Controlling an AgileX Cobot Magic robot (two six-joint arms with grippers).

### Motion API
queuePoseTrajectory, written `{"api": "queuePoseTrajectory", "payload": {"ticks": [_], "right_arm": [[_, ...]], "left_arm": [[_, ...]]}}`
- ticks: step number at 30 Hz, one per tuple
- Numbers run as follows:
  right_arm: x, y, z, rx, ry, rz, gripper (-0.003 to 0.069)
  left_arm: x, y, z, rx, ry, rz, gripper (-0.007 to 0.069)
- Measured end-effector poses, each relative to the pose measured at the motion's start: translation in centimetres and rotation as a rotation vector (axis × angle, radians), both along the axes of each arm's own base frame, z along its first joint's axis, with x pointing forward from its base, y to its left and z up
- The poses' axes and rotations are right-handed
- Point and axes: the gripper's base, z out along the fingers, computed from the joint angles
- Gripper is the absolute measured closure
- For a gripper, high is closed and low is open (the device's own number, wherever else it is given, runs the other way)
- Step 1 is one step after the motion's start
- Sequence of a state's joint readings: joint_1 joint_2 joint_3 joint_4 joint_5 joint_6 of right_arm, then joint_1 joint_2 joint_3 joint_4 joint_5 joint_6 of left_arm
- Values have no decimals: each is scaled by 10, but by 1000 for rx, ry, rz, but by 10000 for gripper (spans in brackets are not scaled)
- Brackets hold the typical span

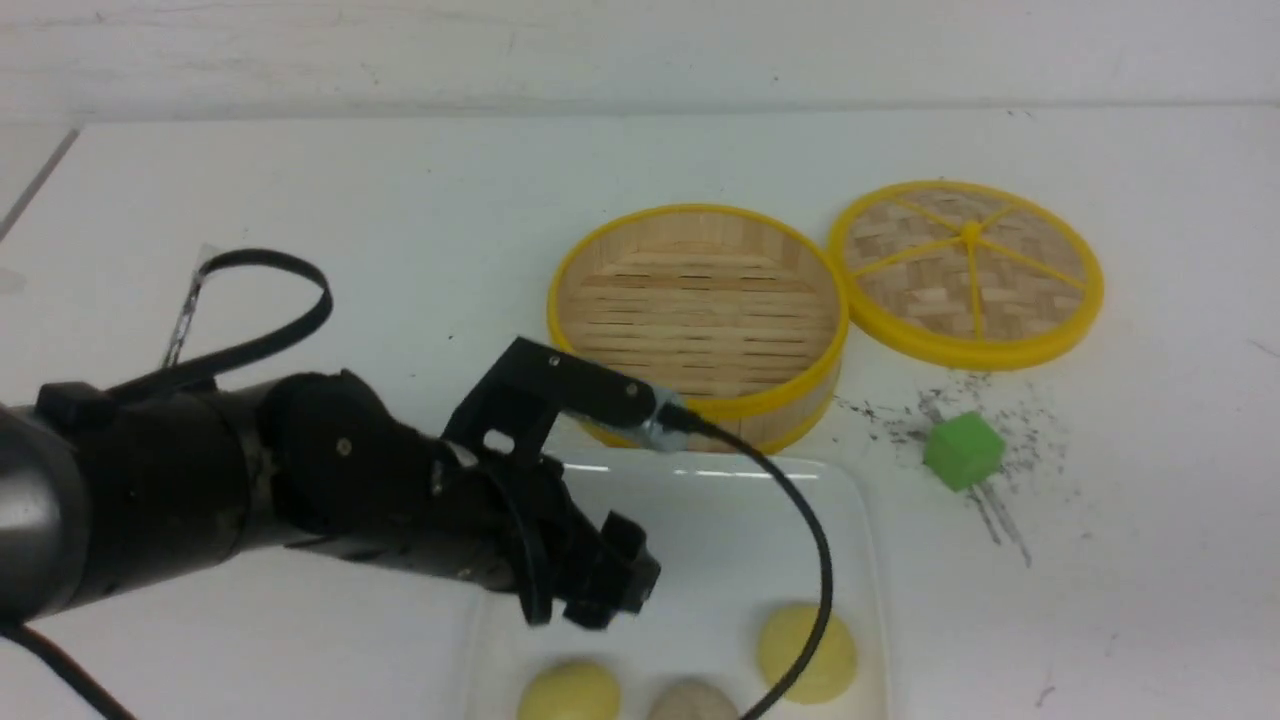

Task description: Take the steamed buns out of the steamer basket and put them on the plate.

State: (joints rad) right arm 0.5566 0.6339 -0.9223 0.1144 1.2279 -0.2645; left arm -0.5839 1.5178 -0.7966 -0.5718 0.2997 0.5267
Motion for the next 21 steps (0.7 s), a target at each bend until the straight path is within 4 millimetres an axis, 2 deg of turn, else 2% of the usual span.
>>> {"api": "queuePoseTrajectory", "payload": {"ticks": [3,4,5,6,8,10,11,12,15,16,18,21], "right_arm": [[0,0,0,0,0,0,147],[0,0,0,0,0,0,147],[0,0,0,0,0,0,147],[0,0,0,0,0,0,147],[0,0,0,0,-1,0,147],[0,0,0,2,-3,0,147],[0,0,0,4,-6,-1,147],[1,0,1,5,-7,-1,147],[1,0,1,7,-14,1,147],[1,0,1,6,-14,1,147],[1,1,1,9,-18,1,147],[1,1,1,10,-23,2,147]], "left_arm": [[14,-7,32,-31,-129,-20,48],[14,-7,34,-33,-137,-21,52],[17,-8,50,-42,-197,-34,81],[17,-8,53,-45,-209,-35,88],[16,-2,86,-62,-338,-45,132],[15,2,98,-68,-383,-40,142],[12,15,117,-80,-453,-16,151],[11,16,119,-80,-460,-13,151],[1,51,152,-111,-555,86,155],[1,54,153,-112,-559,99,155],[-12,81,174,-108,-624,167,155],[-33,106,188,-57,-647,211,155]]}}
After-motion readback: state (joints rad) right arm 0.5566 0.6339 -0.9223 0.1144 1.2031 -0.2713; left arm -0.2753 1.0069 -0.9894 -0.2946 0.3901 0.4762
